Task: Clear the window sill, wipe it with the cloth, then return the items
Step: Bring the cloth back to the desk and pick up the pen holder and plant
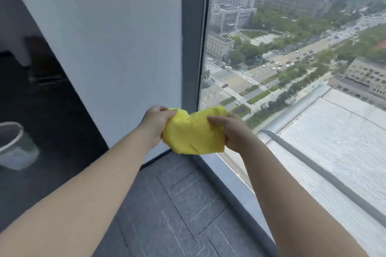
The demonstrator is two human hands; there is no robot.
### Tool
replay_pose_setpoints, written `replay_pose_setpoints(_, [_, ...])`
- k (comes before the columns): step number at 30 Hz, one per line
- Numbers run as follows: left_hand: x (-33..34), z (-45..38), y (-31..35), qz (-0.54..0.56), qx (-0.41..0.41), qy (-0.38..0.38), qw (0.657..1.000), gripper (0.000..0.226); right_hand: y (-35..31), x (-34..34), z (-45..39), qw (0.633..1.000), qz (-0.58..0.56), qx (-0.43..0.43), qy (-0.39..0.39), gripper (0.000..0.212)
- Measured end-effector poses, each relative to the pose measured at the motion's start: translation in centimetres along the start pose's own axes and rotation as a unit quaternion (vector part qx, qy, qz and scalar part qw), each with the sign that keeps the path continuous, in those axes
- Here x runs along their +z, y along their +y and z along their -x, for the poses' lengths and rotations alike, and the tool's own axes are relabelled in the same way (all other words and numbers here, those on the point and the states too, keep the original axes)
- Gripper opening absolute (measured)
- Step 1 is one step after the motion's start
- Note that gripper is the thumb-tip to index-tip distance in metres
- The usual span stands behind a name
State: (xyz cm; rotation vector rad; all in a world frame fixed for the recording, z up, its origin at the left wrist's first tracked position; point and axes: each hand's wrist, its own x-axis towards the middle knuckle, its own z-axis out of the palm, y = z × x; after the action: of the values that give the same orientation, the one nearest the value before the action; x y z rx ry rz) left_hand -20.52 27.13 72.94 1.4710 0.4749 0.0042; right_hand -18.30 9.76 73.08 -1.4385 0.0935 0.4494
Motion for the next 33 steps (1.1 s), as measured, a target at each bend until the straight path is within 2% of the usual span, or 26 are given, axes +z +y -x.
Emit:
replay_pose_setpoints(3, [-11.0, 3.9, 2.2, -0.014, 0.047, 0.126, 0.991, 0.021, -0.3, 10.8, 0.5, 0.997, 0.025, -0.007, -0.077, 0.019])
replay_pose_setpoints(6, [-21.0, 8.2, 4.0, -0.01, 0.086, 0.22, 0.972, 0.016, -0.7, 21.3, 2.0, 0.983, 0.048, -0.016, -0.175, 0.014])
replay_pose_setpoints(8, [-26.6, 11.0, 4.5, -0.001, 0.098, 0.289, 0.952, 0.008, -0.7, 27.4, 3.4, 0.972, 0.07, -0.022, -0.223, 0.014])
replay_pose_setpoints(10, [-31.7, 13.7, 4.4, 0.007, 0.109, 0.349, 0.931, 0.016, -0.6, 33.2, 5.0, 0.957, 0.088, -0.017, -0.274, 0.019])
replay_pose_setpoints(13, [-38.5, 17.2, 4.1, 0.026, 0.117, 0.414, 0.902, 0.011, 0.2, 41.3, 6.7, 0.936, 0.109, -0.008, -0.336, 0.021])
replay_pose_setpoints(15, [-42.5, 19.2, 3.9, 0.042, 0.12, 0.45, 0.884, 0.007, 1.0, 46.4, 7.6, 0.919, 0.12, -0.004, -0.376, 0.025])
replay_pose_setpoints(18, [-47.7, 21.3, 4.1, 0.055, 0.128, 0.495, 0.857, 0.026, 2.1, 53.3, 8.4, 0.896, 0.135, 0.008, -0.423, 0.018])
replay_pose_setpoints(21, [-51.9, 22.5, 4.6, 0.078, 0.126, 0.53, 0.835, 0.031, 2.9, 59.7, 8.4, 0.874, 0.14, 0.016, -0.465, 0.019])
replay_pose_setpoints(25, [-57.7, 23.6, 4.7, 0.082, 0.118, 0.572, 0.808, 0.031, 4.2, 67.7, 8.6, 0.845, 0.155, 0.028, -0.511, 0.029])
replay_pose_setpoints(33, [-71.0, 25.0, 2.4, 0.088, 0.093, 0.607, 0.784, 0.036, 8.7, 82.0, 9.9, 0.811, 0.176, 0.061, -0.554, 0.033])
